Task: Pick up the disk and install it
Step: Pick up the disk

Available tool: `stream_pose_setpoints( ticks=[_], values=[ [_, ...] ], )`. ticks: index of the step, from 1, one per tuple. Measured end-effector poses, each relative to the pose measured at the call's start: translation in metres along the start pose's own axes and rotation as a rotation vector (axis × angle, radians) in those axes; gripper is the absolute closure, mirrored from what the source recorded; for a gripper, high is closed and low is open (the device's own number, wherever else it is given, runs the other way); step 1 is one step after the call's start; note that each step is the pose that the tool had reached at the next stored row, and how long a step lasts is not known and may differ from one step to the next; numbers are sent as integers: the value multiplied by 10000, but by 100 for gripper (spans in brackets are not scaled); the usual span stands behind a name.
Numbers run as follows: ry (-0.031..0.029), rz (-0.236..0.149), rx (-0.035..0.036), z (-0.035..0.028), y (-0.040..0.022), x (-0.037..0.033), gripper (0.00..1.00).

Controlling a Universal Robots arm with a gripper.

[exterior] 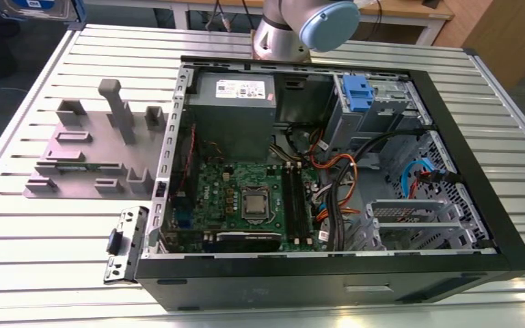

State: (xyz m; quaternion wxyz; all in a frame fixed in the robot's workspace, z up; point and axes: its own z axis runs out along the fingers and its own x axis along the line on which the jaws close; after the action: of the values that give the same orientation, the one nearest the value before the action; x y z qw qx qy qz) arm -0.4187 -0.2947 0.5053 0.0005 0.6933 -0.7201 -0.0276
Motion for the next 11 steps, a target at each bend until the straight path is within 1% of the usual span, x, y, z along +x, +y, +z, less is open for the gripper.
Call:
stream_pose_setpoints(
  ticks=[11],
  values=[
    [0,1,1,1,-5,45,64]
  ],
)
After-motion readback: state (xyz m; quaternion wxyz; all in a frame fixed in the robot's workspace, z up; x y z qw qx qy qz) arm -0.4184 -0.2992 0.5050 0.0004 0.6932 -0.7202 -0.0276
